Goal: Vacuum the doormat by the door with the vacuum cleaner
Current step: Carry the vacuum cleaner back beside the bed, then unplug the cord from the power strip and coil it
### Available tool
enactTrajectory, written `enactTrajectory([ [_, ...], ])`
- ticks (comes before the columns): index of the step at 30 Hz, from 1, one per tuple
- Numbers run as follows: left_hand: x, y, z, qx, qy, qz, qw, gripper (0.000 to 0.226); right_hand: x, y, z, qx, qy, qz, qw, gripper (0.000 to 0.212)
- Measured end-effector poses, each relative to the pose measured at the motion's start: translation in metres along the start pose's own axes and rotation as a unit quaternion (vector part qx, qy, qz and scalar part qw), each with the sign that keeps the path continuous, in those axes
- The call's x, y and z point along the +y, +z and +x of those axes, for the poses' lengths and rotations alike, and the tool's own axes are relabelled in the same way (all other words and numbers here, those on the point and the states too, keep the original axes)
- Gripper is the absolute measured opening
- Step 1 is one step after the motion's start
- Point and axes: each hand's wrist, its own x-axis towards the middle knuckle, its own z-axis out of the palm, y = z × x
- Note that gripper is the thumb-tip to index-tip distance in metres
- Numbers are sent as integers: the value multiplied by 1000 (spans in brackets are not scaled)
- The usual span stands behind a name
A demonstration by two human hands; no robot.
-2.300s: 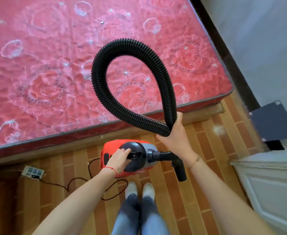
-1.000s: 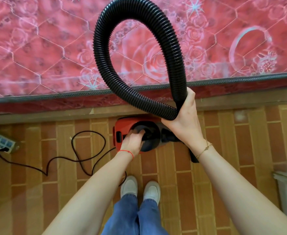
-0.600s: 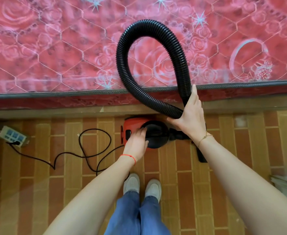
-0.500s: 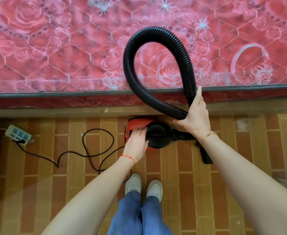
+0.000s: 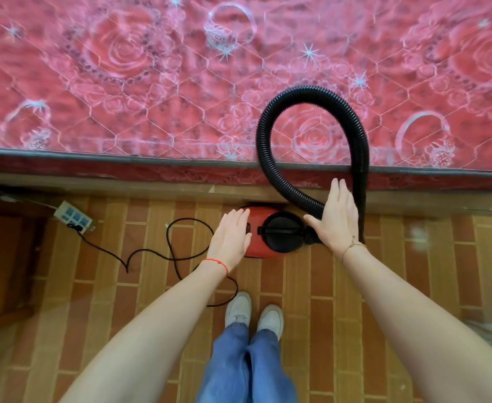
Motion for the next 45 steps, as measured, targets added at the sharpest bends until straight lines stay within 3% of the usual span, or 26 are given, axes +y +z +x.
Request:
enactTrajectory([
  [3, -10, -29, -16, 15, -12, -2, 1000, 57, -17, -14, -15, -18, -57, -22, 998, 89],
  [7, -32, -64, -42, 35, -37, -6, 999, 57, -45, -36, -32, -42, -141, -38, 988, 80],
  [23, -193, -157, -177, 80, -206, -42, 974, 58, -246, -68, -92, -119, -324, -43, 938, 73],
  [36, -437, -187, -237, 67, -298, -100, 947, 59, -496, 17, -135, -155, -321, -41, 933, 69],
  [45, -558, -135, -215, 33, -323, -108, 940, 61, -623, 115, -115, -180, -340, -45, 922, 60],
])
